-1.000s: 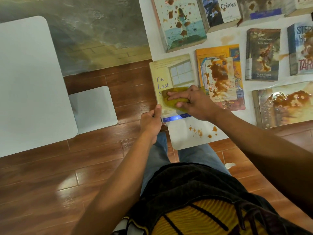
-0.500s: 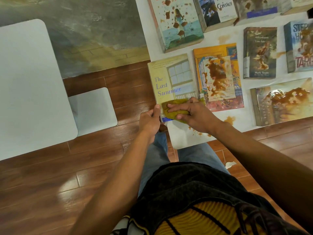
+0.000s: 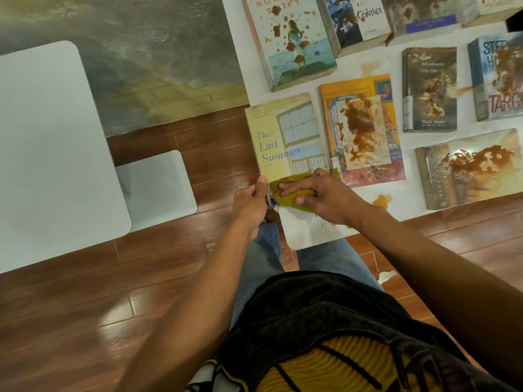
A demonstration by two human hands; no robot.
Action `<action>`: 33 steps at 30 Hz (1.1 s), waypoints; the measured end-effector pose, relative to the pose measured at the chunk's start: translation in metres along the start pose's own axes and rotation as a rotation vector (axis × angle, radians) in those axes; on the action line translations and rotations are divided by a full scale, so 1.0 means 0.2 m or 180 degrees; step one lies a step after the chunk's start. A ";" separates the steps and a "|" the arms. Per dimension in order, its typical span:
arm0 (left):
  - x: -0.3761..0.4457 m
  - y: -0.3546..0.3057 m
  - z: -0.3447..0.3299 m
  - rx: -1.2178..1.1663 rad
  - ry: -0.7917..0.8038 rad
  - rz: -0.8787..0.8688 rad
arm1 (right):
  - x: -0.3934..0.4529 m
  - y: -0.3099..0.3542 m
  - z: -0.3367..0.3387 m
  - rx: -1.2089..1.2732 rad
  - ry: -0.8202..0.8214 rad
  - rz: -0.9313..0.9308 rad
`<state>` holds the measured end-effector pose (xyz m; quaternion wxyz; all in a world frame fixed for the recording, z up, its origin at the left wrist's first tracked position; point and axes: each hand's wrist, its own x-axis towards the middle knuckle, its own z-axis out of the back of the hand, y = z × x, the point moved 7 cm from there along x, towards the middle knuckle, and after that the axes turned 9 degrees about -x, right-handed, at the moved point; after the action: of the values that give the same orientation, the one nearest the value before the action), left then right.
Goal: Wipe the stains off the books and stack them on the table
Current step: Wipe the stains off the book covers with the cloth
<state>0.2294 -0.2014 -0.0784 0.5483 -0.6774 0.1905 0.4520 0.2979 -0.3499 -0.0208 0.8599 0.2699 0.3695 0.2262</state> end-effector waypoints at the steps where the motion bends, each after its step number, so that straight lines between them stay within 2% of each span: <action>1: 0.00 0.00 0.00 0.0002 -0.0004 0.0018 | -0.01 0.00 0.00 -0.0040 0.0080 0.0014; 4: 0.00 0.01 0.00 -0.0011 0.0004 0.0078 | -0.02 -0.01 0.01 -0.0007 0.0303 -0.0058; 7: 0.00 0.00 0.00 -0.0039 0.0031 0.0146 | -0.03 0.03 0.08 0.0375 0.0290 -0.0192; 11: -0.01 -0.01 0.00 0.0084 0.0001 0.0233 | -0.07 0.13 0.24 0.1071 -0.0191 -0.0136; 14: -0.02 -0.02 0.00 0.0171 0.0053 0.0281 | -0.12 0.14 0.34 0.2228 -0.0689 -0.0422; 18: -0.05 -0.07 0.00 0.0517 0.0076 0.0105 | -0.18 0.00 0.39 0.3831 -0.1306 -0.1170; 20: -0.06 -0.11 0.00 0.0784 0.0023 -0.0120 | -0.20 -0.06 0.38 0.4751 -0.1265 -0.1289; 22: -0.07 -0.12 0.00 0.0924 -0.0001 -0.0249 | -0.23 -0.10 0.39 0.5367 -0.1104 -0.1130; 25: -0.09 -0.16 0.01 0.1068 -0.0091 -0.0417 | -0.28 -0.13 0.40 0.5413 -0.0925 -0.0931; 29: -0.09 -0.24 0.04 0.1399 -0.0445 -0.0854 | -0.35 -0.17 0.40 0.5274 -0.1320 -0.1116; 33: -0.10 -0.30 0.01 0.1765 -0.0671 -0.1069 | -0.42 -0.17 0.38 0.5215 -0.1466 -0.1214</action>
<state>0.2635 -0.1844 -0.0284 0.7951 -0.4739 0.1342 0.3539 0.3100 -0.4484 0.0449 0.4717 0.7759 0.2718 -0.3187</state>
